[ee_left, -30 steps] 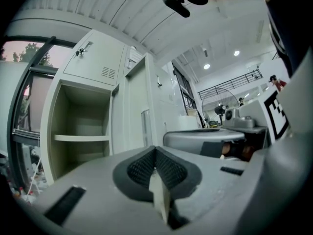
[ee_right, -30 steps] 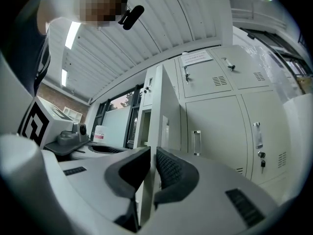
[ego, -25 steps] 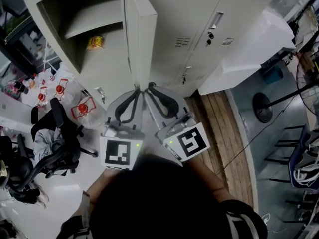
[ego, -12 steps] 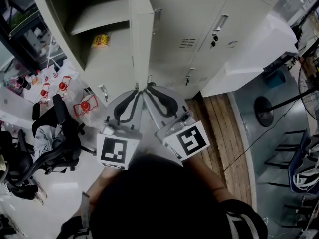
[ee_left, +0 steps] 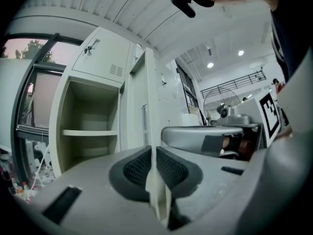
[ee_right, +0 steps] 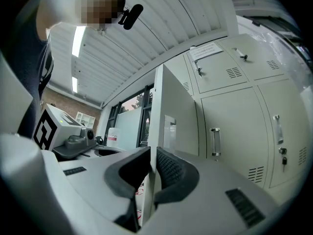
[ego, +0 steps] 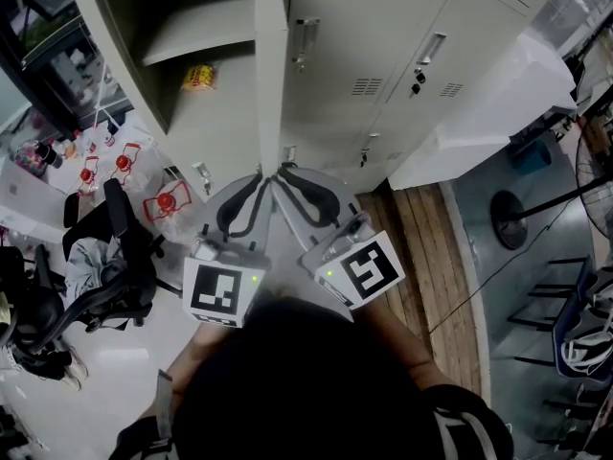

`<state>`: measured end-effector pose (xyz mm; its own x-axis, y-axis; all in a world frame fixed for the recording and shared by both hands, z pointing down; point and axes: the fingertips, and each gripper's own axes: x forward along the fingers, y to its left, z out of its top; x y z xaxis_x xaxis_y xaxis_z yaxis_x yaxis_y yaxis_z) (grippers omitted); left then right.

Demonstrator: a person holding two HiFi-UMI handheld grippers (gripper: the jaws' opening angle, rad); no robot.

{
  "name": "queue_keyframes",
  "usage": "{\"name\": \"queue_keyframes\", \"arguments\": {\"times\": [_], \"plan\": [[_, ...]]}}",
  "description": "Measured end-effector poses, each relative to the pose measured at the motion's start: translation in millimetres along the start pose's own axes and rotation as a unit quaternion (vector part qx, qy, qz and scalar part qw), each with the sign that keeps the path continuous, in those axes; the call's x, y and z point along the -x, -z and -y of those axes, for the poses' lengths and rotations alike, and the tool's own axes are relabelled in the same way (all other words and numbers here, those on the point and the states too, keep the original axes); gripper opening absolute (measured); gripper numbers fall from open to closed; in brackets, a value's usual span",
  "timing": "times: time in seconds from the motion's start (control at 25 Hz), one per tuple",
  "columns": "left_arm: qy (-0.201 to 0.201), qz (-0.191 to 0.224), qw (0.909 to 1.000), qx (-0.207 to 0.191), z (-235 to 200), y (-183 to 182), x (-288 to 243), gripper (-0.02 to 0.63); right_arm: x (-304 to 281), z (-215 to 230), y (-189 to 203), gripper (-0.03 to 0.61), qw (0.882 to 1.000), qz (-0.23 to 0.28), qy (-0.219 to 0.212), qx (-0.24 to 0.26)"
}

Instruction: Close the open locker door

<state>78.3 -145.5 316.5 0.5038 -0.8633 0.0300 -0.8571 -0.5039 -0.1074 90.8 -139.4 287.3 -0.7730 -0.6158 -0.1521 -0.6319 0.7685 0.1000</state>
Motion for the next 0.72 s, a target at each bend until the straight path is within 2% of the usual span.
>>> {"name": "queue_keyframes", "arguments": {"times": [0.28,0.52,0.72], "plan": [[-0.015,-0.005,0.9999,-0.002,-7.3,1.8,4.5,0.017,-5.1,-7.0,0.6,0.049,1.000,0.004,-0.025,0.001],[-0.024,-0.006,0.9997,-0.003,-10.9,2.4,6.8,0.017,-4.4,2.5,2.7,0.051,0.999,0.014,-0.027,-0.017],[-0.029,-0.007,0.9995,0.000,-13.6,3.2,8.3,0.017,-11.2,7.1,10.4,0.085,0.997,0.008,-0.065,-0.047]]}}
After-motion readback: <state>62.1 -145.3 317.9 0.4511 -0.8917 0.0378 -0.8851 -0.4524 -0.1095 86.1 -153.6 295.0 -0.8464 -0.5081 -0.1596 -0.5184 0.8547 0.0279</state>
